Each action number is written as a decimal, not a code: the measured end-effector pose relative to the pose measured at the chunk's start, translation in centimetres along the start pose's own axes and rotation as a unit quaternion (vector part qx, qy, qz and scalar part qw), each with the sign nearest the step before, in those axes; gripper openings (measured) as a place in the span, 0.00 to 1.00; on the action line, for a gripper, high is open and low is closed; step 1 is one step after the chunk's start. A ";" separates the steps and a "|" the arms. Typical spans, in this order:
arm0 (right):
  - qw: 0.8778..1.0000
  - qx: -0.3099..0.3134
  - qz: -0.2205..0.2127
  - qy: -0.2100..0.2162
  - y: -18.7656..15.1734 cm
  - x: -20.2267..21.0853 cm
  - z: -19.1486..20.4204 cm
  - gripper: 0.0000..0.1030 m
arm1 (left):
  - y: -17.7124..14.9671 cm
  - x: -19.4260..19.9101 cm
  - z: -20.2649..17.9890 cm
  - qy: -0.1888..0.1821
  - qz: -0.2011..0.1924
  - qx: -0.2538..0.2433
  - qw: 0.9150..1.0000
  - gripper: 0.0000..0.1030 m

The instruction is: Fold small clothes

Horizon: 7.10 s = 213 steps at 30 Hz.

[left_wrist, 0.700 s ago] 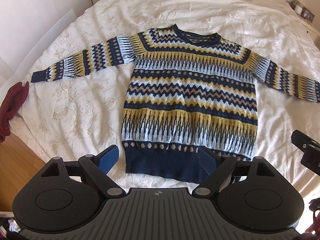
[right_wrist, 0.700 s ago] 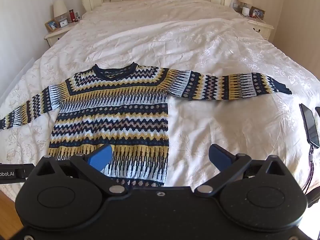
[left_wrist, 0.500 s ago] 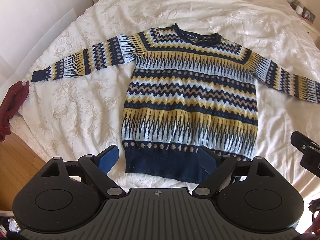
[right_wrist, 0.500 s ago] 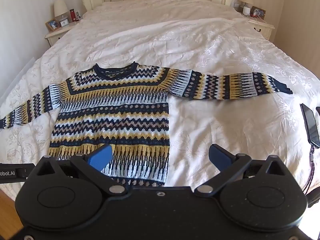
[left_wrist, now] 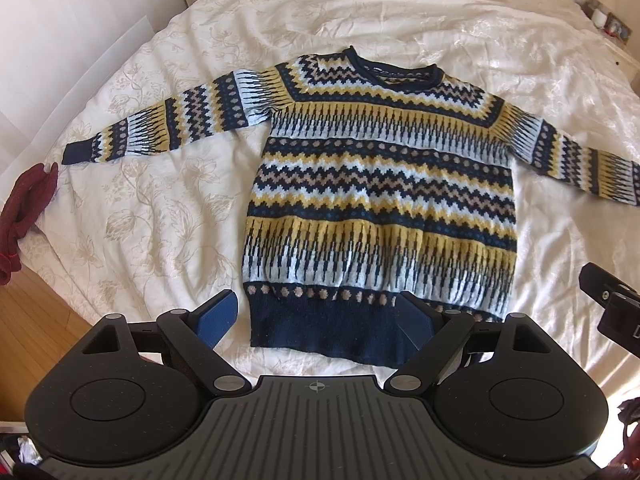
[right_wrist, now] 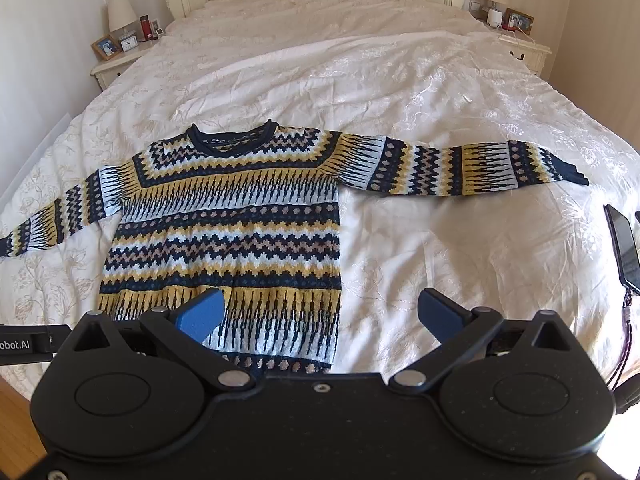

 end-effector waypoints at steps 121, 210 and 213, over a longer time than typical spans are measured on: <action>0.979 -0.191 0.005 -0.069 17.9 -18.6 -26.3 0.11 | 10.4 -13.3 -3.4 0.001 0.062 -0.006 0.998 0.83; 0.986 -0.114 0.063 -0.100 13.2 -34.1 -9.6 0.21 | 18.5 -35.2 0.7 0.015 0.021 -0.112 0.993 0.90; 0.988 -0.109 0.049 -0.097 13.5 -32.2 -8.9 0.42 | 18.4 -35.5 0.5 0.024 0.018 -0.112 0.993 0.96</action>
Point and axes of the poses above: each gripper's, at about its wrist camera, not at the fingertips, and x roughly against the way its jaws point, z to its left, y to its top, the point moved 1 cm from there along -x, roughly the way its jaws point, and after that the axes turned 4 degrees about -z, right-handed, at the moved point
